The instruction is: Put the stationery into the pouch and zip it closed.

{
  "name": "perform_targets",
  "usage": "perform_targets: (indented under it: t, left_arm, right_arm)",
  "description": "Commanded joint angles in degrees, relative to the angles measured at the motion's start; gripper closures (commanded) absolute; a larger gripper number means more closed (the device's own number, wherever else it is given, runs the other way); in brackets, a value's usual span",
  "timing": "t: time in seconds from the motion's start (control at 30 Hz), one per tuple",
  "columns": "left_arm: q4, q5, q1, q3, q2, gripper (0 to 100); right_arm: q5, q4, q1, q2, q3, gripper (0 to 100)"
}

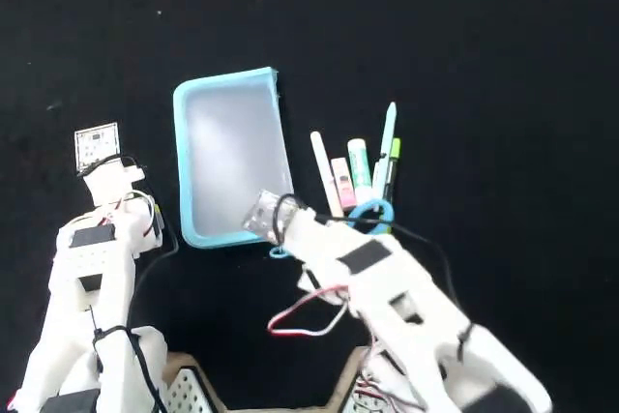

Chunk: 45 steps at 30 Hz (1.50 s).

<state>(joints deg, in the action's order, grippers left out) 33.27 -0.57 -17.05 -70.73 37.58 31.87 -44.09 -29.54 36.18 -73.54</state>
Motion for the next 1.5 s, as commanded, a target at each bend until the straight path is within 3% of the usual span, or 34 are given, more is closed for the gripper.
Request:
perform_targets:
  t: [0.0,0.13,0.27,0.67,0.73,0.9,1.0,1.13,1.27,1.47]
  left_arm:
    - [-0.97,-0.18,-0.04,0.66,0.44,88]
    - [-0.97,-0.09,-0.04,0.66,0.44,88]
    - [-0.97,-0.09,-0.04,0.75,0.44,88]
    - [-0.97,-0.09,-0.04,0.66,0.44,88]
    - [-0.97,-0.09,-0.04,0.75,0.44,88]
    - [-0.97,-0.09,-0.04,0.66,0.44,88]
    - [-0.97,-0.09,-0.04,0.66,0.44,88]
    - [-0.97,-0.09,-0.04,0.66,0.44,88]
    - [-0.97,-0.09,-0.04,0.66,0.44,88]
    - [-0.97,-0.09,-0.04,0.66,0.44,88]
  right_arm:
    - [0.62,1.05,0.88,-8.66,8.75,80.1]
    - [0.62,1.05,0.88,-12.79,10.77,81.6]
    - [0.62,0.62,0.97,-12.44,10.95,99.5]
    - [0.97,-26.20,4.31,12.97,11.47,98.2]
    - [1.05,-25.32,4.40,13.41,8.75,97.1]
    - [0.62,-21.45,4.40,13.41,3.12,81.2]
    - [-0.09,-20.92,4.04,13.76,3.47,81.9]
    - [-6.59,-20.75,0.09,13.49,6.20,82.2]
    - [-9.49,-14.33,-5.10,13.41,3.56,82.2]
    - [-11.78,-4.31,-5.63,13.41,-1.71,82.4]
